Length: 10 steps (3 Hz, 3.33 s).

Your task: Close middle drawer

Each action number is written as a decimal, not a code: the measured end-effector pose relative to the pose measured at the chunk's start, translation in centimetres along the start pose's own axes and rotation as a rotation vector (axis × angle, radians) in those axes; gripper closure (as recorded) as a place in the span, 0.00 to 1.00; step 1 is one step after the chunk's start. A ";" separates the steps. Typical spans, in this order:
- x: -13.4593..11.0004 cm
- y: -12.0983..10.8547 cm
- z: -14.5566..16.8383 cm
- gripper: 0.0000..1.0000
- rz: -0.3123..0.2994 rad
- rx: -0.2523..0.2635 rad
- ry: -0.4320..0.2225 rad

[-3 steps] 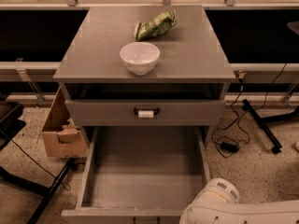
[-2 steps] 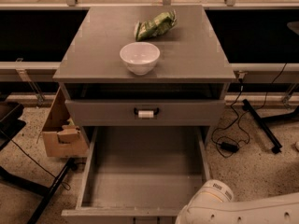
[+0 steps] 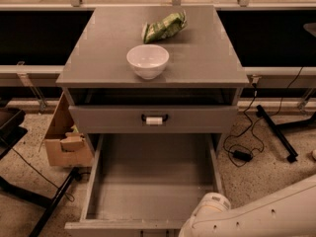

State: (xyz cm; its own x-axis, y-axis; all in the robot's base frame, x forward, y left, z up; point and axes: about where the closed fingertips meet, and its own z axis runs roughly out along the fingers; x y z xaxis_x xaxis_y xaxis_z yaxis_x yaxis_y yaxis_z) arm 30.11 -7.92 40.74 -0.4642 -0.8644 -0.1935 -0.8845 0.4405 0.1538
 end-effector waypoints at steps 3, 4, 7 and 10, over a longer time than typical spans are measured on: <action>-0.5 -3.6 2.1 1.00 0.040 0.083 0.002; -0.9 -4.7 1.4 1.00 0.052 0.128 -0.008; -8.5 -13.5 -2.4 1.00 0.003 0.373 -0.161; -11.2 -14.7 2.0 1.00 0.003 0.366 -0.217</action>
Offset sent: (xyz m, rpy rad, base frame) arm 0.0617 -0.0020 -0.0686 -0.1095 -0.1943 -0.0879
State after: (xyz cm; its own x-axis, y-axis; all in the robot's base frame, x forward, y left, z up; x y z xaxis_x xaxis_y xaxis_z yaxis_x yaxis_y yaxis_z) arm 48.21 -4.27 38.73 -0.4318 -0.8090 -0.3989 -0.8232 0.5342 -0.1923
